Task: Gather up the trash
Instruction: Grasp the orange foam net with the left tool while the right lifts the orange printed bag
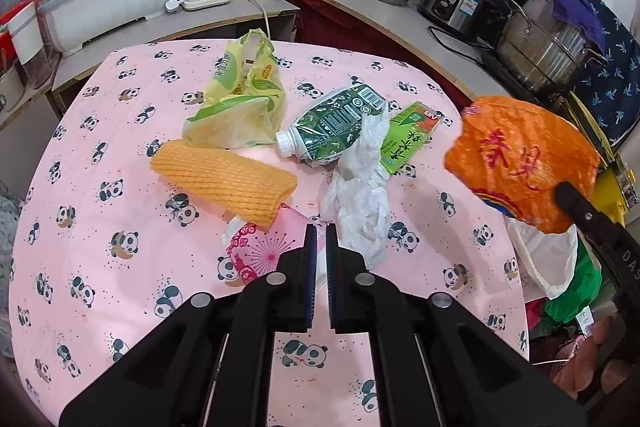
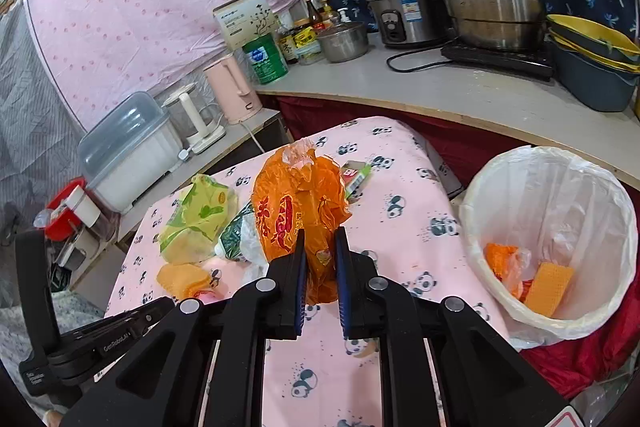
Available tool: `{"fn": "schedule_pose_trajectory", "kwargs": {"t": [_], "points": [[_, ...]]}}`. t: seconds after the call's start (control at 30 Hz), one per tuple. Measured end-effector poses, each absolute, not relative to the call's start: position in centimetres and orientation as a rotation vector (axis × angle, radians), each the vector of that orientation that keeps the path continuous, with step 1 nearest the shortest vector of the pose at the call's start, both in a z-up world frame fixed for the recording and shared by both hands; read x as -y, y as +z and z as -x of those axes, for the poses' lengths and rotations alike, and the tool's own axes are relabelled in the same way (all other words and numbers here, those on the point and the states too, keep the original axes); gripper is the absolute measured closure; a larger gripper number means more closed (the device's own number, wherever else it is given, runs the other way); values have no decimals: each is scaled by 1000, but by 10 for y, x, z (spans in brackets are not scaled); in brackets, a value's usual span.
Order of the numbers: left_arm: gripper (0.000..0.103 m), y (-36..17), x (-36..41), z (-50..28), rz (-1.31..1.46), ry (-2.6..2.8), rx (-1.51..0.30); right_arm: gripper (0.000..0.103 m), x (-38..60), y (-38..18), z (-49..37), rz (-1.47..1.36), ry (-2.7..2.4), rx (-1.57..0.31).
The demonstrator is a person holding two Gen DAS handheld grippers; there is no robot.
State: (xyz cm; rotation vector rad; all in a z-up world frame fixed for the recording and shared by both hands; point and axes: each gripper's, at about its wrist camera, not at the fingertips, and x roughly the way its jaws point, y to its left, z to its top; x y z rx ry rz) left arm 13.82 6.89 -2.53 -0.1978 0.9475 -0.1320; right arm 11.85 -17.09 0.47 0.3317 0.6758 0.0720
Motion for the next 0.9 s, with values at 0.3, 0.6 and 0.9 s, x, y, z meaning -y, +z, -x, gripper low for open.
{"fn": "schedule_pose_trajectory", "kwargs": {"t": [0.3,0.6,0.9], "points": [[37,-39,-102,-147,247,-29,-946,91,174,-7,-117,-356,77,-695],[25,-72,-107,-193,275,19,-1028,91,159,-30,-146,-356,100,-745],[90,-88,-101,-205,285,-22,-1081,91,160,-43,-161,-355,94,-773]]}}
